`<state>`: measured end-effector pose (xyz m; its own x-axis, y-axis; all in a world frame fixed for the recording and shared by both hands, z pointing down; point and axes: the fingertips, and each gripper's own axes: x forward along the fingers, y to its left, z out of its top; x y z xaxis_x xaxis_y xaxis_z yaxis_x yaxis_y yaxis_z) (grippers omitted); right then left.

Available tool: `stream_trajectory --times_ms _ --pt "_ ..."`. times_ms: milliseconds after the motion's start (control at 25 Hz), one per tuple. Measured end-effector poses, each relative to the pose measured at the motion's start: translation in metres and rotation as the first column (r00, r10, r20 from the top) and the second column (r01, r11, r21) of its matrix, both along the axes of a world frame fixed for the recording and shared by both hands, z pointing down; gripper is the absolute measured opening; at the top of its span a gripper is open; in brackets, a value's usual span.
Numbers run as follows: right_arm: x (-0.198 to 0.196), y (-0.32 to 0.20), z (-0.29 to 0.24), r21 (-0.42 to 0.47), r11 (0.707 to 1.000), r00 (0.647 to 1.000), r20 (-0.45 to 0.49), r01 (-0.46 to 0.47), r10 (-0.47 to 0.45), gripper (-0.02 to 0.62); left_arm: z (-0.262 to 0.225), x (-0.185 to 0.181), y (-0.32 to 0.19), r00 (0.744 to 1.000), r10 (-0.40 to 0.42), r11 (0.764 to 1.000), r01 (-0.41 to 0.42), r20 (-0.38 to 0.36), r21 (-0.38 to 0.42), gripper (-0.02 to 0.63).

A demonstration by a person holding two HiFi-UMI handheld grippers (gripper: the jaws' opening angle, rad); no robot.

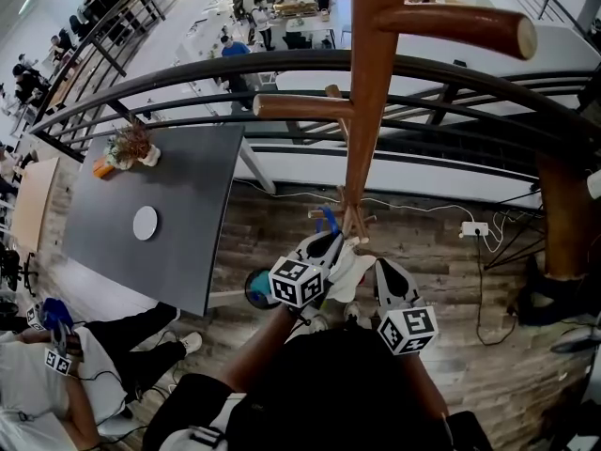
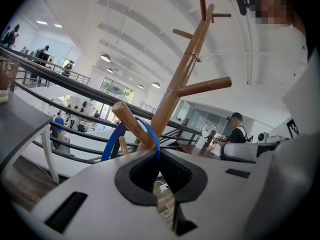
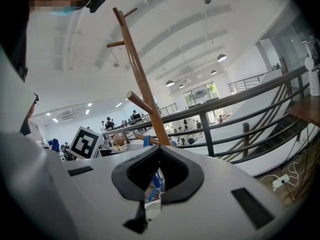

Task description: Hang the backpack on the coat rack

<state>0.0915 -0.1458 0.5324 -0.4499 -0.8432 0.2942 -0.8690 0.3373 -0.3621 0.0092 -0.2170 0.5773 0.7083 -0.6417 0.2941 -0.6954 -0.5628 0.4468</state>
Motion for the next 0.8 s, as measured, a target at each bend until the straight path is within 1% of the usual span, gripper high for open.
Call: stream_trajectory --times_ms 440,800 --pt "0.003 -0.004 0.001 -0.009 1.0 1.0 -0.008 0.004 -0.004 0.012 0.015 0.001 -0.002 1.0 -0.012 0.999 0.012 0.002 -0.033 0.014" --pt "0.005 -0.005 0.003 -0.017 1.0 1.0 -0.01 0.003 -0.003 0.012 0.03 -0.003 -0.007 1.0 -0.021 0.998 0.023 0.022 -0.062 0.014"
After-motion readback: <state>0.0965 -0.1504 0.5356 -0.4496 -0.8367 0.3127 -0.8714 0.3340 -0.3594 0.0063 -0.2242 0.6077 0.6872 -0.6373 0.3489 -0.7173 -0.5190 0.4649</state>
